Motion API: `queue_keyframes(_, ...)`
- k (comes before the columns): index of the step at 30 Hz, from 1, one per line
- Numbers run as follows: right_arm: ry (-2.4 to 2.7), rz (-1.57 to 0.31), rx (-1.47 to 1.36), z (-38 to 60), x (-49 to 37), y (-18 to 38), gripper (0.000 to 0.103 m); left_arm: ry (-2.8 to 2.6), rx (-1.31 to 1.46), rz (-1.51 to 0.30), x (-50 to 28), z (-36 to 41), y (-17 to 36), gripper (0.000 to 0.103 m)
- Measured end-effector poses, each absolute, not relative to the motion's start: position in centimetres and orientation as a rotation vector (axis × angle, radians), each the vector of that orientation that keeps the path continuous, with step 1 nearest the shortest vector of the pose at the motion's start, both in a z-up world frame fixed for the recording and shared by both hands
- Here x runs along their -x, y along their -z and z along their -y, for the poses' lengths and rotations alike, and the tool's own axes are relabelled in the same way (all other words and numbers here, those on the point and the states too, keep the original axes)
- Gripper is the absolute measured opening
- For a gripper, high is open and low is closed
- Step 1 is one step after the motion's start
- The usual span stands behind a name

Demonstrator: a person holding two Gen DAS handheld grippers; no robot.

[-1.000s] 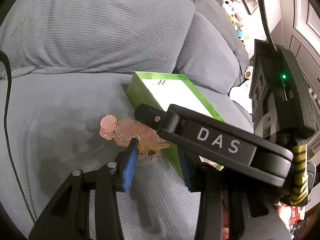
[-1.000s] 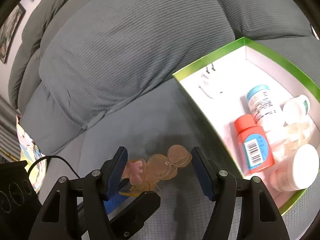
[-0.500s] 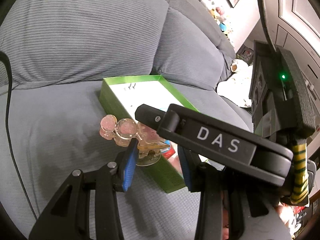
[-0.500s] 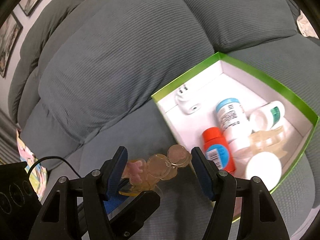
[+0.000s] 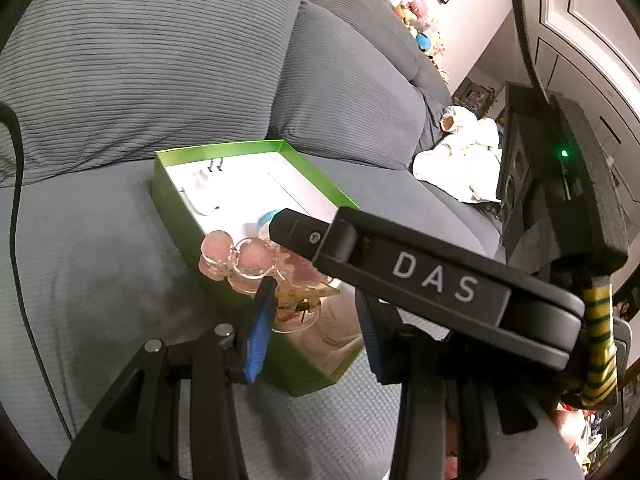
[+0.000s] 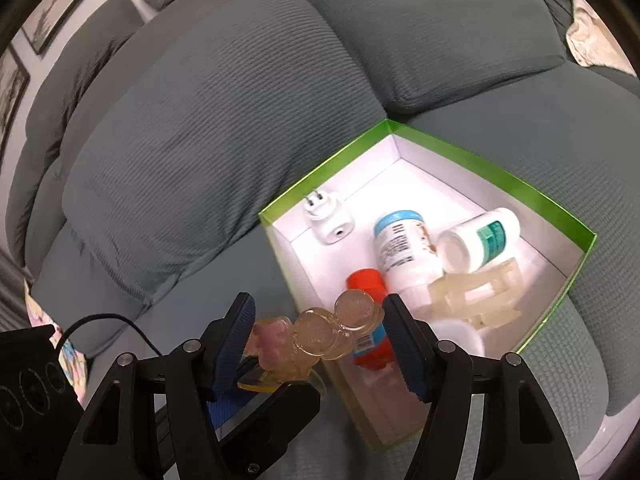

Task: Organize rigid objects
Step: 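Carry the pink hair clip over the green box with the right gripper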

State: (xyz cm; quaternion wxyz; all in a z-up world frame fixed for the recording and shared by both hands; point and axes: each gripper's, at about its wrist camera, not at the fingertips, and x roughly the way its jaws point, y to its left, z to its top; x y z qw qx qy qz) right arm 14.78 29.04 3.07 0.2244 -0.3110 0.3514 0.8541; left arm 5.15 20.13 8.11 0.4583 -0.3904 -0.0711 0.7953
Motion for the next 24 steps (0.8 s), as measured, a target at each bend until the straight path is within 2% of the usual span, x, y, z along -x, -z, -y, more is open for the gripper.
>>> queue_keyframes(24, -2.258, -0.967, 0.829, -32.0, -17.7, -2.7, 0.069, -1.859, 0.964, 0.182, -5.6, -23.2, -7.4, 0.037)
